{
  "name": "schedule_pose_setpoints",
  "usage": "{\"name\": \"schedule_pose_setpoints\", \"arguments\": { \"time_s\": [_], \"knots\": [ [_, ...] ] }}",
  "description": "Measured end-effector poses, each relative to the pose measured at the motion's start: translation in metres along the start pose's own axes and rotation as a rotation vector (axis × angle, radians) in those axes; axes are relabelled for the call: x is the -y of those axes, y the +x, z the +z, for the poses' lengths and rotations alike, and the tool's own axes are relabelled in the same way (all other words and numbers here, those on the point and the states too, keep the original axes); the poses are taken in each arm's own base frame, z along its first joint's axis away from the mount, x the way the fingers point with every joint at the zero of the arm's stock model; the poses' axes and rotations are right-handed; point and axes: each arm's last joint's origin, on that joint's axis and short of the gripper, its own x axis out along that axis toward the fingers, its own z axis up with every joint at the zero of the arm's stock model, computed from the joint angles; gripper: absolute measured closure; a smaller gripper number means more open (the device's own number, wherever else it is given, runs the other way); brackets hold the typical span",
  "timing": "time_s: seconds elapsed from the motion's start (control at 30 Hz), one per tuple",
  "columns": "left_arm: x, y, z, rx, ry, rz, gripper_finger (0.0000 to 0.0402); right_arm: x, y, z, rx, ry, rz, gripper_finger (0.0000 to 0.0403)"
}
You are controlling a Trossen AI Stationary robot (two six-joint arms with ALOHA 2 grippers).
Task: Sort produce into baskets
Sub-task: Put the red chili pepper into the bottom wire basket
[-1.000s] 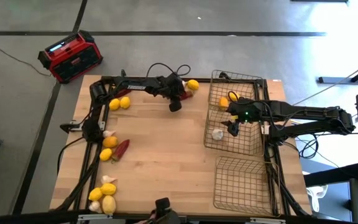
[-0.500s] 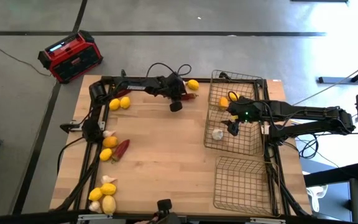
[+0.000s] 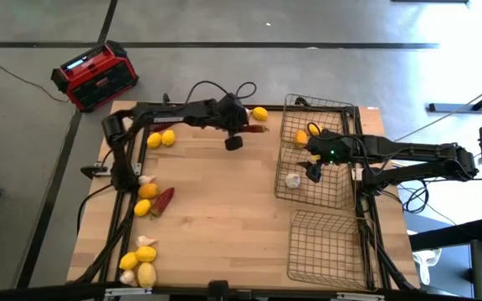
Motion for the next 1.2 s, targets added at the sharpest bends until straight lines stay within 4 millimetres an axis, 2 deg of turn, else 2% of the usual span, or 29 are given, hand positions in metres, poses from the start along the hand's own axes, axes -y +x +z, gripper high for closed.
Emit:
{"name": "schedule_pose_setpoints", "arguments": {
  "time_s": [0.27,0.5,0.67,0.83,1.2],
  "knots": [
    [0.018,-0.062,0.012,0.097,0.016,-0.04,0.0393,-0.005,0.006,0.011,0.077,0.011,0.072,0.0094],
    [0.044,-0.091,0.007,0.328,0.003,-0.119,0.039,-0.01,0.014,0.027,0.204,-0.008,0.14,0.0094],
    [0.065,-0.095,0.004,0.45,-0.009,-0.152,0.0389,-0.015,0.018,0.043,0.347,-0.023,0.195,0.0093],
    [0.08,-0.097,0.01,0.54,0.001,-0.177,0.0389,-0.021,0.027,0.059,0.477,-0.041,0.252,0.0093],
    [0.088,-0.099,0.012,0.557,0.015,-0.176,0.0389,-0.029,0.045,0.074,0.613,-0.055,0.342,0.0099]
  ]
}}
